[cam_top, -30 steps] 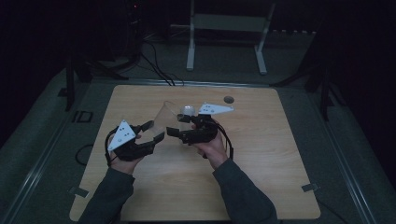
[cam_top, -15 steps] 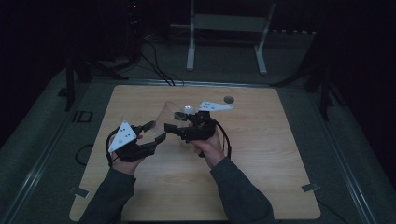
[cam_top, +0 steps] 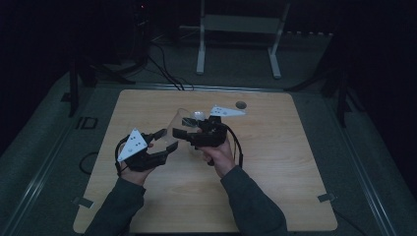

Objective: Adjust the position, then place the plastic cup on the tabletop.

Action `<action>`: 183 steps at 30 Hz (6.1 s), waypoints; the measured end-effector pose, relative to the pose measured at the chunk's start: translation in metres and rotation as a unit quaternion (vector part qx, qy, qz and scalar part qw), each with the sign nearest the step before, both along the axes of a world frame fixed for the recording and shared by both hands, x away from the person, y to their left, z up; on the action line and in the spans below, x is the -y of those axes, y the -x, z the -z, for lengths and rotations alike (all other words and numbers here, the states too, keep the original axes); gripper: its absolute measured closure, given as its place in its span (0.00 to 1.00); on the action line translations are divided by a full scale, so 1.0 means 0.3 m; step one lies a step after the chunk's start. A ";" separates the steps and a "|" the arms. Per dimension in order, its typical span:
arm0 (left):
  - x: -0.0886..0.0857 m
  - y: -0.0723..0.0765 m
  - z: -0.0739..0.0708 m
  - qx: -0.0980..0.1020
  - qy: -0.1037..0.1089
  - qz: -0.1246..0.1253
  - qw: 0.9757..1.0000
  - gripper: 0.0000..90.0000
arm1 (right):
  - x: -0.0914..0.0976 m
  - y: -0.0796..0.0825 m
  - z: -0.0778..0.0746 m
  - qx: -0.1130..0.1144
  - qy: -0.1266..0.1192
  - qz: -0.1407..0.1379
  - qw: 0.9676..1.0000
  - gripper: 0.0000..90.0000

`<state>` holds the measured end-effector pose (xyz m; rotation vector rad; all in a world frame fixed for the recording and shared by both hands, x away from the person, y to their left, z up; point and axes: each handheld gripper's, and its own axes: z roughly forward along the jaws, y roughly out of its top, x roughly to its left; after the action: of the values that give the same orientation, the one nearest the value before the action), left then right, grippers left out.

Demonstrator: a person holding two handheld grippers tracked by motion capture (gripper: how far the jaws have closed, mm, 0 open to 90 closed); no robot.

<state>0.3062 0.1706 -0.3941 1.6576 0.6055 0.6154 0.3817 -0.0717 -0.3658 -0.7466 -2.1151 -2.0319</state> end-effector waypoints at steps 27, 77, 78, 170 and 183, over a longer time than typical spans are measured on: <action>-0.004 -0.011 -0.011 -0.024 -0.012 0.020 0.999 0.33 | 0.013 0.002 -0.004 0.021 0.018 0.014 1.000 0.36; 0.022 -0.038 0.010 -0.080 -0.069 0.065 0.992 0.45 | -0.012 0.049 -0.016 0.106 0.164 -0.009 0.981 0.34; 0.021 -0.037 0.009 -0.079 -0.067 0.066 0.992 0.46 | -0.011 0.048 -0.015 0.105 0.162 -0.010 0.981 0.34; -0.009 -0.050 0.021 -0.073 -0.011 0.039 0.997 0.33 | 0.124 0.067 0.014 0.123 0.146 0.077 0.979 0.32; -0.011 -0.051 0.022 -0.073 -0.013 0.038 0.997 0.33 | 0.173 0.071 0.045 0.115 0.153 0.091 0.977 0.32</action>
<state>0.3214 0.1739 -0.4007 1.7528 0.6391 0.4521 0.3605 -0.1235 -0.3794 -0.8047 -2.6237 -1.9859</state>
